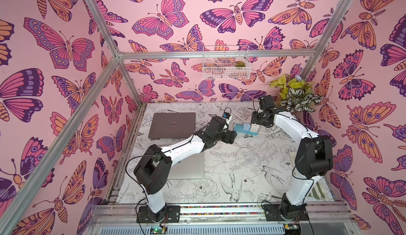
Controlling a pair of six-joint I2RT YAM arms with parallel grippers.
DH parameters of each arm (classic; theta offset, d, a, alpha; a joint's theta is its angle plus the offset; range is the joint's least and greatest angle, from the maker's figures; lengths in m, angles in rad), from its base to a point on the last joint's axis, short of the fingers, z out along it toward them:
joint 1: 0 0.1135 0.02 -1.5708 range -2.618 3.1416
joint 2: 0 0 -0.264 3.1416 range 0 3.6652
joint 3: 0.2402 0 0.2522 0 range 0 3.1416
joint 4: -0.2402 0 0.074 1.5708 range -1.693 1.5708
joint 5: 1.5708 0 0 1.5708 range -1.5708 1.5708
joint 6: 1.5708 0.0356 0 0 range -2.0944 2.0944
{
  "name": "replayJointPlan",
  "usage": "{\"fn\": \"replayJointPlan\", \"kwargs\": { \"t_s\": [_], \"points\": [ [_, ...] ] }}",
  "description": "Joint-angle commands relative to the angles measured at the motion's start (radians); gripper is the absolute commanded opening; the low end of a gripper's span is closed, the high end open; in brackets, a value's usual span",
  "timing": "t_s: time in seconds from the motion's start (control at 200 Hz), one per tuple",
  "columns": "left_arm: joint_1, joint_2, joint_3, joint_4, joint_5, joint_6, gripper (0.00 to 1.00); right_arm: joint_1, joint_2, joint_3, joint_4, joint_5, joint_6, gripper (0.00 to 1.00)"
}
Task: Unplug the laptop charger
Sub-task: Remove the plug from the socket.
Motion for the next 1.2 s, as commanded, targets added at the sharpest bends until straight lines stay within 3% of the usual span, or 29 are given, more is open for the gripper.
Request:
{"fn": "replayJointPlan", "kwargs": {
  "t_s": [0.0, 0.095, 0.2, 0.616, 0.871, 1.192],
  "points": [
    [0.012, -0.057, -0.075, 0.063, -0.046, -0.02, 0.84, -0.005, 0.058, 0.093, -0.13, 0.035, -0.01, 0.57],
    [0.017, -0.06, -0.109, 0.063, -0.059, -0.024, 0.84, -0.007, 0.093, 0.11, -0.137, 0.072, -0.003, 0.56],
    [0.021, -0.058, -0.12, 0.063, -0.076, -0.023, 0.84, -0.008, 0.125, 0.12, -0.129, 0.026, 0.0, 0.56],
    [0.032, -0.032, -0.105, 0.062, -0.085, -0.017, 0.84, -0.009, 0.163, 0.147, -0.16, 0.011, 0.011, 0.4],
    [0.038, -0.023, -0.095, 0.06, -0.086, -0.006, 0.85, -0.007, 0.135, 0.164, -0.206, 0.028, -0.014, 0.53],
    [0.045, 0.006, -0.062, 0.048, -0.066, -0.001, 0.85, -0.009, 0.119, 0.102, -0.2, 0.016, -0.031, 0.51]
  ]
}}
